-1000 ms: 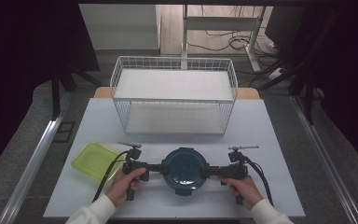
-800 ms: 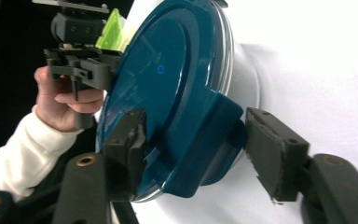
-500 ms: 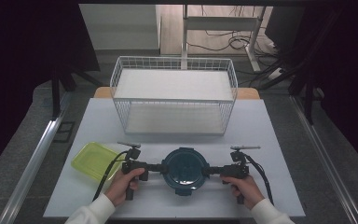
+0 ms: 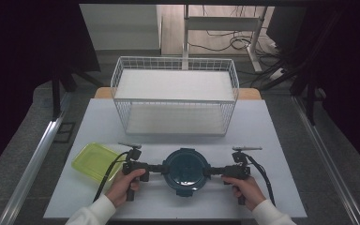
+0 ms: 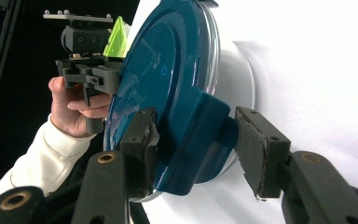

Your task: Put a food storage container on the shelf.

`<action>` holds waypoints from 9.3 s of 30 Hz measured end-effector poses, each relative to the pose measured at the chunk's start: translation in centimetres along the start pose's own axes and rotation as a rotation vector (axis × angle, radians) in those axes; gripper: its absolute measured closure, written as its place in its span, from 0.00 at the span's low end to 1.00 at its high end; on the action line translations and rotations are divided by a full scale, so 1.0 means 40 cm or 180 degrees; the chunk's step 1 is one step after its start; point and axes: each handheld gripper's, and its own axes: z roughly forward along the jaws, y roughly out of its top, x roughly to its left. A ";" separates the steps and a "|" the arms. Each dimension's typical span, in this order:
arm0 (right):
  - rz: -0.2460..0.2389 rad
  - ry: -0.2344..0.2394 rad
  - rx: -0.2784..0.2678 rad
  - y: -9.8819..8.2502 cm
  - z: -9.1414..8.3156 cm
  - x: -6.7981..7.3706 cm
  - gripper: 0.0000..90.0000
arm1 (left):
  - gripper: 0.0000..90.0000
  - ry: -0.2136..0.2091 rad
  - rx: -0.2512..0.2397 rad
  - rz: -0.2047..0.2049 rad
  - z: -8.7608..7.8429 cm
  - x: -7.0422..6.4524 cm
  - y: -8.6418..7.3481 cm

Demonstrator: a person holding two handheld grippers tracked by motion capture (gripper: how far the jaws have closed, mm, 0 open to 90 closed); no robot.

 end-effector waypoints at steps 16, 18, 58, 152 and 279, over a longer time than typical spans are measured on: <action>0.0096 0.0008 -0.0024 -0.006 -0.003 0.001 0.58 | 0.57 0.0022 -0.0020 -0.0007 -0.001 -0.008 -0.001; 0.0113 0.0014 -0.0024 -0.008 -0.006 0.003 0.59 | 0.58 0.0026 -0.0022 -0.0006 -0.002 -0.013 -0.002; 0.0194 0.0077 -0.0198 -0.048 -0.022 0.033 0.64 | 0.64 0.0026 -0.0115 0.0085 -0.020 -0.056 -0.031; -0.0731 0.0074 -0.0499 0.573 -0.106 0.363 0.64 | 0.64 0.0060 -0.0641 0.0829 -0.256 -0.311 0.537; -0.0415 -0.0725 -0.0999 0.657 -0.069 0.378 0.38 | 0.35 0.0660 -0.1185 0.0577 -0.230 -0.262 0.613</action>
